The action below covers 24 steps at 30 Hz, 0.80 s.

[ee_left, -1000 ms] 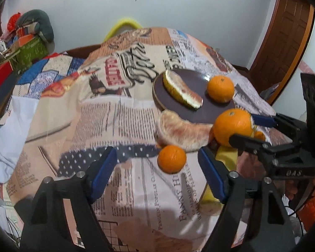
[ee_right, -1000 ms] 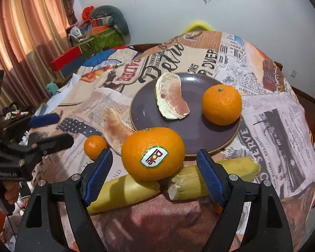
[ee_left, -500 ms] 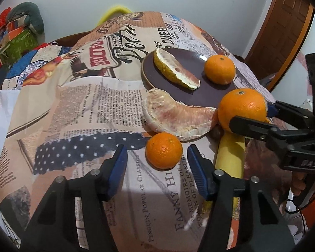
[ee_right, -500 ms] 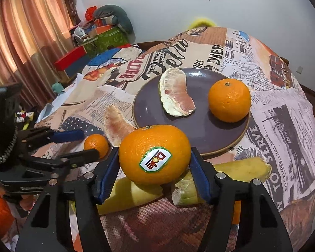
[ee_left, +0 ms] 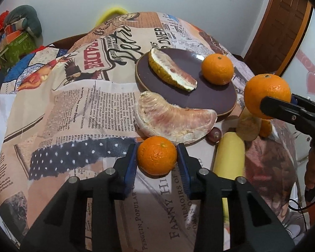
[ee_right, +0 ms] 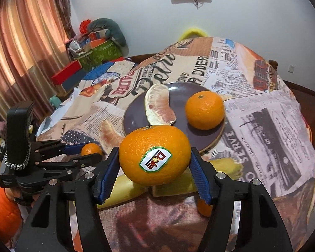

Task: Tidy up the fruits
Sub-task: 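Grasp the Dole-sticker orange with the right tool while the left tool grasps a small mandarin, then place the sticker orange on the grey plate with the right tool while the left tool places the mandarin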

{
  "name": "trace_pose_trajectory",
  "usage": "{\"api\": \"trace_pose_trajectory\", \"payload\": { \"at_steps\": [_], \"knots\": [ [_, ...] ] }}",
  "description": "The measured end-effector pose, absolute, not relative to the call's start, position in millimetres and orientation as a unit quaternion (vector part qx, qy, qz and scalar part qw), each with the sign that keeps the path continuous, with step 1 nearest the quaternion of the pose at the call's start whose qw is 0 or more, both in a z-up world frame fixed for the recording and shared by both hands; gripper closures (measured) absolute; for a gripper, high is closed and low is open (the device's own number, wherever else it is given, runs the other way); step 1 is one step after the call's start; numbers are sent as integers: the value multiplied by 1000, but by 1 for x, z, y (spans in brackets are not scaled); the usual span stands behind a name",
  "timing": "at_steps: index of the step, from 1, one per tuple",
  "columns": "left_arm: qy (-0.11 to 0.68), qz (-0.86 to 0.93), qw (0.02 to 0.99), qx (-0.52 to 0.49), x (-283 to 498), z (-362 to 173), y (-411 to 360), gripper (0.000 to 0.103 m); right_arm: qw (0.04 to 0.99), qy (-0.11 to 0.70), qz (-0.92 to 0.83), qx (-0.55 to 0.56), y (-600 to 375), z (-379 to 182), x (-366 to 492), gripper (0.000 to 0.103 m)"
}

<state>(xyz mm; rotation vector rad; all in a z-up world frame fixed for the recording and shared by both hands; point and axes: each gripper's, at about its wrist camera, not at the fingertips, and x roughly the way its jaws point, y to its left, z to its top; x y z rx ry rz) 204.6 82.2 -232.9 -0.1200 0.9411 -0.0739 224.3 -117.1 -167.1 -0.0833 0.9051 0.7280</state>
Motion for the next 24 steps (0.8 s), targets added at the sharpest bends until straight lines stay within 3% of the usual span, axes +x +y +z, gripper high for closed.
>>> {"api": "trace_pose_trajectory", "payload": {
  "at_steps": [24],
  "knots": [
    [347, -45, 936, -45, 236, -144, 75, 65, 874, 363, 322, -23, -135, -120, 261, 42]
  ]
}}
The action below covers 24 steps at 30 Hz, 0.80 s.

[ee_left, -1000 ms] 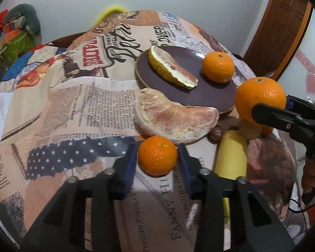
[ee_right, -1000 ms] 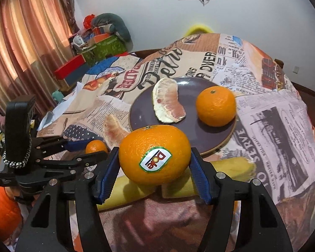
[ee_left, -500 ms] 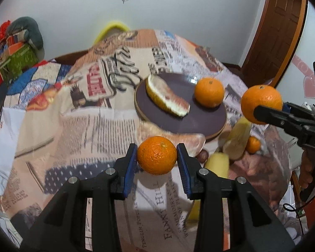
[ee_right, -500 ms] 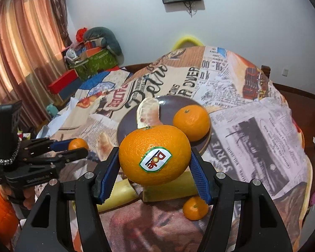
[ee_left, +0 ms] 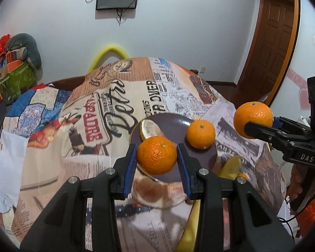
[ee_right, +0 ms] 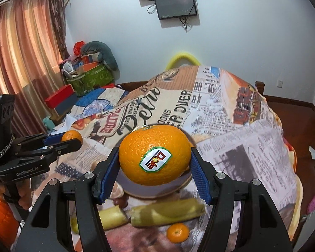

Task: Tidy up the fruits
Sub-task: 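Place the sticker orange on the grey plate with the right tool while the left tool places the mandarin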

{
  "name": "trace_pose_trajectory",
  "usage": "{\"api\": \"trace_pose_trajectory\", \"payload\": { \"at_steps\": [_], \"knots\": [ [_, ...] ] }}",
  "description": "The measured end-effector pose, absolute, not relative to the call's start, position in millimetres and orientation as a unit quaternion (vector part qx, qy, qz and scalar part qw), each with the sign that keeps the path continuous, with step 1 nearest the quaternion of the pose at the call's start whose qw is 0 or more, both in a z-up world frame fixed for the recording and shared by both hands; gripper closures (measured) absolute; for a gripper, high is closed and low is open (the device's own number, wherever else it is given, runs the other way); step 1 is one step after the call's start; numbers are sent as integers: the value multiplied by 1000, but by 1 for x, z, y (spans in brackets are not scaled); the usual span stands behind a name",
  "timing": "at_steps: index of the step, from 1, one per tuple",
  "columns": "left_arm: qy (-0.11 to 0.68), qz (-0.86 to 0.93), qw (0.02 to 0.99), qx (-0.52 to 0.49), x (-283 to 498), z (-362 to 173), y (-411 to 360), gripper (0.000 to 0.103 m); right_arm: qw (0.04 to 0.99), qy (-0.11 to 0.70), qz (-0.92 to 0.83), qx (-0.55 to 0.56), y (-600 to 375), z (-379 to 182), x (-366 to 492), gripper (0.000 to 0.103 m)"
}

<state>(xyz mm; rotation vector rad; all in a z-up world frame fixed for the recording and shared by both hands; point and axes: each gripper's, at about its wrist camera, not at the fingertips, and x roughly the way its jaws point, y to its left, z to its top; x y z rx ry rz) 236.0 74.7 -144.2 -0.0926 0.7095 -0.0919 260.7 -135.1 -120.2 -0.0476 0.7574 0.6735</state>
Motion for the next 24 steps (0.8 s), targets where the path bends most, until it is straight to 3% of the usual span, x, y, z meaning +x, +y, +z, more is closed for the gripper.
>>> {"api": "trace_pose_trajectory", "payload": {
  "at_steps": [24],
  "knots": [
    [365, -40, 929, -47, 318, -173, 93, 65, 851, 391, 343, -77, -91, -152, 333, 42]
  ]
}}
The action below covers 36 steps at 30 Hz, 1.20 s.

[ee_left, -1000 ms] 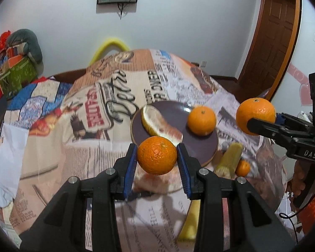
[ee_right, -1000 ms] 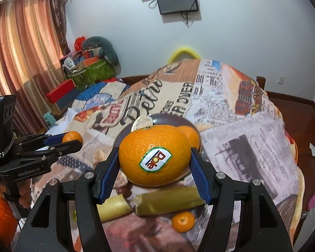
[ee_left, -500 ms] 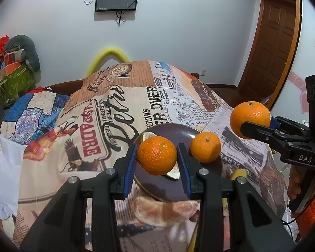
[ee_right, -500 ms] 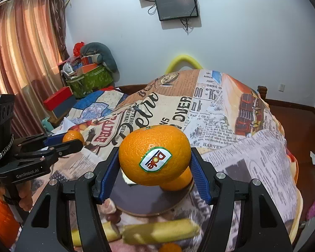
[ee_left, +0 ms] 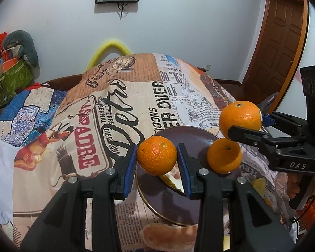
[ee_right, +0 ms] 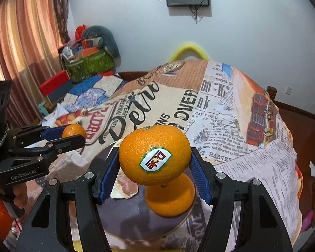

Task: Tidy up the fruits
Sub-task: 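Place the sticker orange on the grey plate with the right tool while the left tool places the mandarin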

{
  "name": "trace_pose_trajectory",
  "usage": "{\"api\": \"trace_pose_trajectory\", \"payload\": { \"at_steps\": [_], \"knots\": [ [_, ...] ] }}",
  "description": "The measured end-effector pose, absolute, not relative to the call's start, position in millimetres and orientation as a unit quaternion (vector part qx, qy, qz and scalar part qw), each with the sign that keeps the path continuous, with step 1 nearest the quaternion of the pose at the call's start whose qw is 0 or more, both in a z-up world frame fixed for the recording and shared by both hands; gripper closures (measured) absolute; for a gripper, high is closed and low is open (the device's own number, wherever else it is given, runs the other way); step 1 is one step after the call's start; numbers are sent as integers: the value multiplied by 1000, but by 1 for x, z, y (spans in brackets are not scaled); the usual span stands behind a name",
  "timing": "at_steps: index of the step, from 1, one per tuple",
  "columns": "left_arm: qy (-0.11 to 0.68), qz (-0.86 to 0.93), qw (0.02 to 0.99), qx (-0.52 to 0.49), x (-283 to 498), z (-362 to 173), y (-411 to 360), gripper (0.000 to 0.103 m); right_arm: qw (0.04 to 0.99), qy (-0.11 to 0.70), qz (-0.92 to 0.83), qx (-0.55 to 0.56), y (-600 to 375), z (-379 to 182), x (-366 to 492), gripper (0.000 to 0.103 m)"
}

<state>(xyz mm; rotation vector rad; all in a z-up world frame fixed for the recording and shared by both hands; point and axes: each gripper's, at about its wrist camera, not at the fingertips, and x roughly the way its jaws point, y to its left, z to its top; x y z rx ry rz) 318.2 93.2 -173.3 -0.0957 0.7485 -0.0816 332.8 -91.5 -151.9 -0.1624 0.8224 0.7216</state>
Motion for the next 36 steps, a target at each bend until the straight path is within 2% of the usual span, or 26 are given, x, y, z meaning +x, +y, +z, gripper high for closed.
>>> {"api": "trace_pose_trajectory", "payload": {
  "at_steps": [22, 24, 28, 36],
  "knots": [
    [413, -42, 908, -60, 340, -212, 103, 65, 801, 456, 356, -152, -51, -200, 353, 41],
    [415, -43, 907, -60, 339, -213, 102, 65, 804, 451, 358, -148, -53, -197, 351, 41],
    [420, -44, 905, -56, 337, -215, 99, 65, 816, 426, 366, -138, -55, -180, 347, 32],
    [416, -47, 907, -41, 328, -210, 92, 65, 831, 403, 362, -126, -70, -162, 335, 32]
  ]
}}
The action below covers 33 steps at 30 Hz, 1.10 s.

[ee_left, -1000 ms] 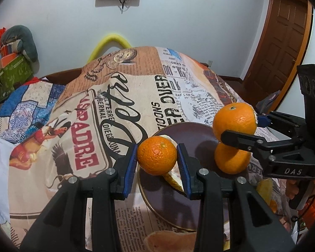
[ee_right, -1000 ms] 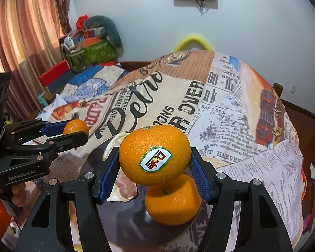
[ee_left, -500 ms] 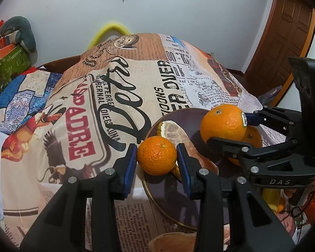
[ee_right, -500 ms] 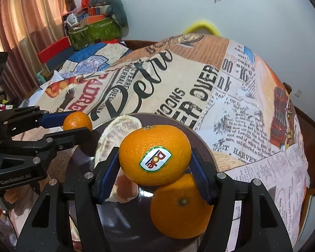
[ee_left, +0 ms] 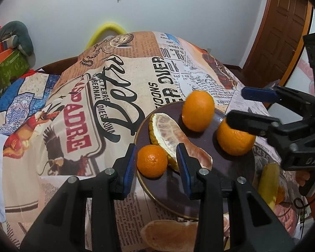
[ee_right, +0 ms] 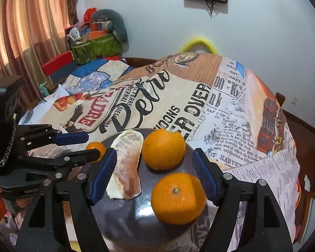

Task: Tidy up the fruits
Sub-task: 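Place the sticker orange on the grey plate with the right tool while the left tool places the mandarin, then grasp the yellow corn cob with the left tool while the right tool grasps a small mandarin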

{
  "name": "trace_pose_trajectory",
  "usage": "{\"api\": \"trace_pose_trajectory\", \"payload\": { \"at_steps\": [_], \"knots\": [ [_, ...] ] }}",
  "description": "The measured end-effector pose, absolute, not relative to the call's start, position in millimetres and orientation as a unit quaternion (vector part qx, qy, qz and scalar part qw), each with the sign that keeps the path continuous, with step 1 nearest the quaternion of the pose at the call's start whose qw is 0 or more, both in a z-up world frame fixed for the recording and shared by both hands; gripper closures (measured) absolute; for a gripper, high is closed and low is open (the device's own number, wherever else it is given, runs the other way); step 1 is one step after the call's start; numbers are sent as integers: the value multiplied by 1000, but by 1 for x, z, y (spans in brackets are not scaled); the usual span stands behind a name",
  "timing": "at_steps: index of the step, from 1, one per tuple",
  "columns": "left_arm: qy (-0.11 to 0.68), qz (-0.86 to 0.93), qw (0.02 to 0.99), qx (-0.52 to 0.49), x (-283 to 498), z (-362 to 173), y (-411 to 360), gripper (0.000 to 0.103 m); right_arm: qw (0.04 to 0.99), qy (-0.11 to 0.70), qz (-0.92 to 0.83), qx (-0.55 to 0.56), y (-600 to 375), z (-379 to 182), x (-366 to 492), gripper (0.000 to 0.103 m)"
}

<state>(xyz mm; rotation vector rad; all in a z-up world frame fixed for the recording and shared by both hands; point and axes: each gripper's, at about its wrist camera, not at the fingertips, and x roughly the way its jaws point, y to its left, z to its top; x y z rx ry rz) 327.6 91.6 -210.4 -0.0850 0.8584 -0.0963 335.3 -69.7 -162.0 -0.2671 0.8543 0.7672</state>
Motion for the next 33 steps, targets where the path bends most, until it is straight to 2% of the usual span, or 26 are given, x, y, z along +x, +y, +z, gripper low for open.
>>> {"api": "trace_pose_trajectory", "payload": {
  "at_steps": [12, 16, 22, 33],
  "knots": [
    [409, -44, 910, -48, 299, -185, 87, 65, 851, 388, 339, -98, -107, -140, 304, 31],
    [406, -42, 912, -42, 279, -175, 82, 61, 856, 389, 329, -85, -124, -135, 289, 29],
    [407, -45, 911, -41, 249, -167, 72, 60, 861, 394, 313, -81, -145, -132, 263, 28],
    [439, -65, 895, -39, 214, -186, 44, 60, 857, 417, 289, -90, -172, -151, 221, 28]
  ]
}}
